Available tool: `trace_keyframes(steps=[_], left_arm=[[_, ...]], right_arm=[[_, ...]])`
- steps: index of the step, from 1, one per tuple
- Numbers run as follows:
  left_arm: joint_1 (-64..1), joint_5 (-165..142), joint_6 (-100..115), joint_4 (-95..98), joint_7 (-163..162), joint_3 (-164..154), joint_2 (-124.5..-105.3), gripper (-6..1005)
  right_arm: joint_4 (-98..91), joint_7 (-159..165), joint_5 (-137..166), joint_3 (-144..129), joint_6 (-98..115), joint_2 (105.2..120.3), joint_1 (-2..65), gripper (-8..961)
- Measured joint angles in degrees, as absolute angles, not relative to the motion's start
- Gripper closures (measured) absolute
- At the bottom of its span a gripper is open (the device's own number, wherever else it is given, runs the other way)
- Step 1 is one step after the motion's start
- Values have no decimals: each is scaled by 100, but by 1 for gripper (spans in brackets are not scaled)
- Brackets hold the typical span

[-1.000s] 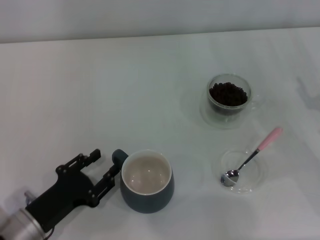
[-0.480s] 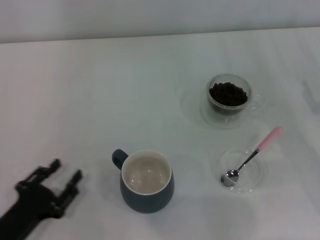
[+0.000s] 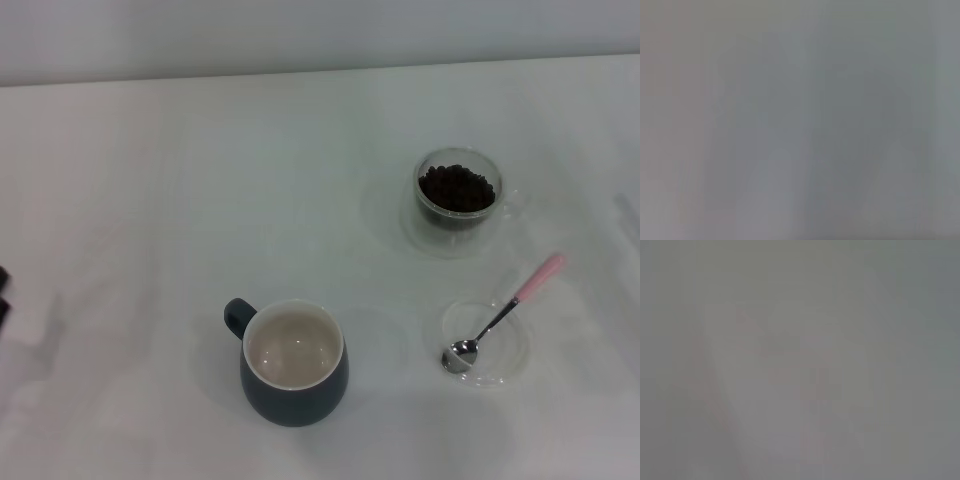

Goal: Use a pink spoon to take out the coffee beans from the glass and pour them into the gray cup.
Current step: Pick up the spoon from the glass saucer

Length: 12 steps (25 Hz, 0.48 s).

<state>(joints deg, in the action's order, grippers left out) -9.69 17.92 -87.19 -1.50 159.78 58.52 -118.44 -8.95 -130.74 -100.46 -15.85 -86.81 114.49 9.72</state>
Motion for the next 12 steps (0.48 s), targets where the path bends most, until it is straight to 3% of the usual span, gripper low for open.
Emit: trace_keyframes(steps=[6,12], left_arm=[[-1111,2704,-8764,-52,16055,5863,-11852,427],[-1182,2949,-8988,55,16157,5863,-11845,428]], right_arm=[[-1190,-11236,-9850,-2271,-8208,11253,633,249],[-1196,-9628,-8686,-2434,-8114,11026,902,261]])
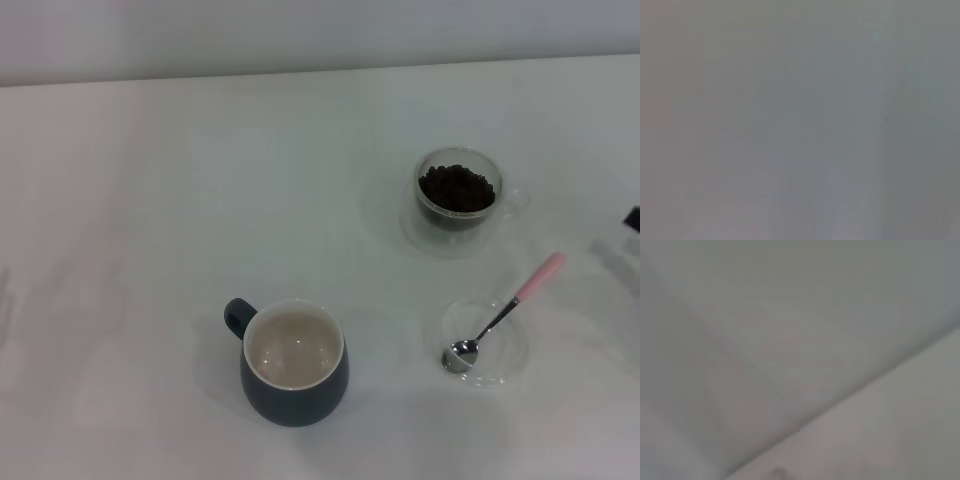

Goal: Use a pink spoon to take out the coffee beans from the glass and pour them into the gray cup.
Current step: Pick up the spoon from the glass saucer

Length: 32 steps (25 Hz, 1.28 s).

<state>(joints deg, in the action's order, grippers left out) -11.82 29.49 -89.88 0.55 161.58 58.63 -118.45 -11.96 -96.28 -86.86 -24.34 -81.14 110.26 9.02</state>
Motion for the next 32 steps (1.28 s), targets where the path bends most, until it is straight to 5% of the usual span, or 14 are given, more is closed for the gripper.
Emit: trace_keyframes(steps=[9,21,32], left_arm=[[-1237,3025,-9076,72,16179,5862,-11869,428],[-1238,3032,-9082,54,16184,5862,-11866,428],[-1248,3032,-9089,82,16182,5861,-11865,427]], right_arm=[[-1161,-8358,-7675,-2445,-8011,10935,1332,279],[-1141,-8326,-7485,-2453,-8038,11300,1281,304],[-1151,-8385,-7480,-2409,-8011,11406,1341,326]])
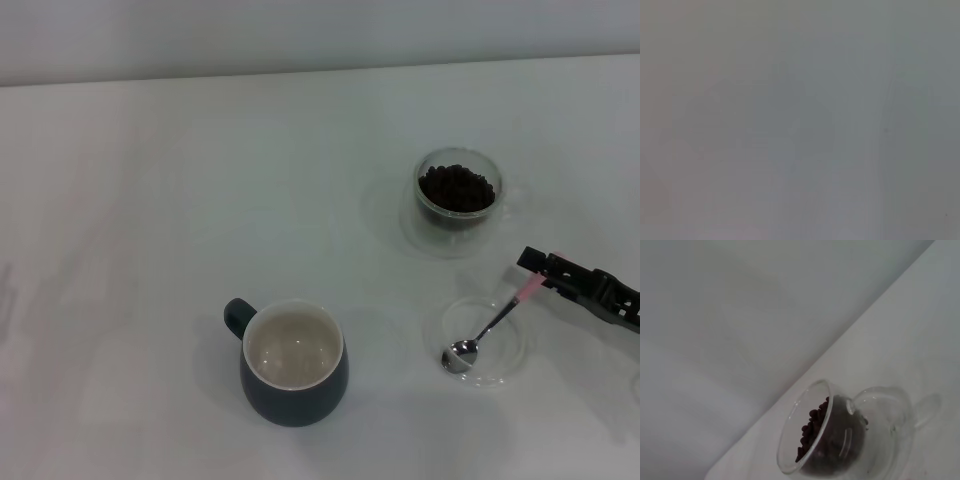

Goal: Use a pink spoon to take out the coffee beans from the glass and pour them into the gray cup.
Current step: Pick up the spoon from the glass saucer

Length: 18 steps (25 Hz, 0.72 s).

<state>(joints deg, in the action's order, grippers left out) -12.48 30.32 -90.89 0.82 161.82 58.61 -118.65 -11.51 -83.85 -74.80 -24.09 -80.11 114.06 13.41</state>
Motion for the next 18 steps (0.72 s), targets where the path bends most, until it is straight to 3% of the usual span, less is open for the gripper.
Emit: trace_keyframes(steps=[18], left_arm=[[-1251,3032,-9016,79,16180,5862,-11874,434]], right_arm=[[-1169,-8408,-7488,-2394,-7843,11428,1396,383]])
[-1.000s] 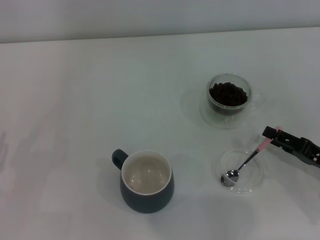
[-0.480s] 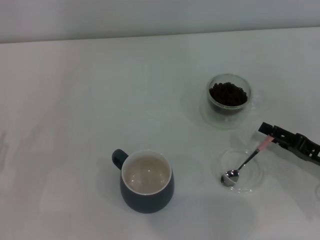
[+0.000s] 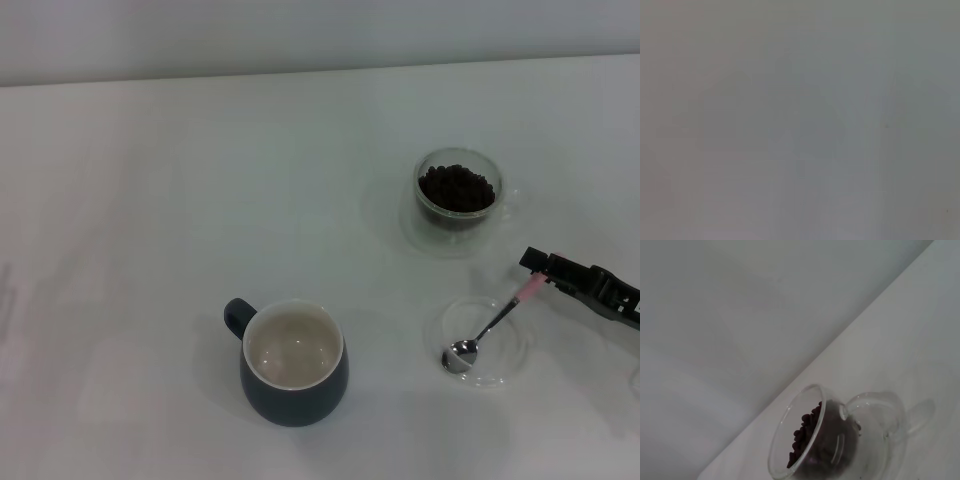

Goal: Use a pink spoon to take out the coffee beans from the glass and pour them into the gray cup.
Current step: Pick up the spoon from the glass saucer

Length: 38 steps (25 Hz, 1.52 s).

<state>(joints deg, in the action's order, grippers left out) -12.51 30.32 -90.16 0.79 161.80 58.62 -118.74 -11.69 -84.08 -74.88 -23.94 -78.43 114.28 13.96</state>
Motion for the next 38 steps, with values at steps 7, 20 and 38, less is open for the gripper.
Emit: trace_keyframes(steps=[7,20,38], left_arm=[[-1263,3032,-8998,84,16180,5862,-11874,434],[-1287,3032,-8964,85,16180,5862,-11874,433],[-1274,3023,-8977,88,16180,5844,-11883,433]], right_arm=[[-1162,-8415,-7484,-2423,-7879,11435,1421,508],[-1135,-8444,-7455,-2443,-7887,11433,1426,631],[-1130,-8392,-7428,-2590,-7781,11374,1727,605]])
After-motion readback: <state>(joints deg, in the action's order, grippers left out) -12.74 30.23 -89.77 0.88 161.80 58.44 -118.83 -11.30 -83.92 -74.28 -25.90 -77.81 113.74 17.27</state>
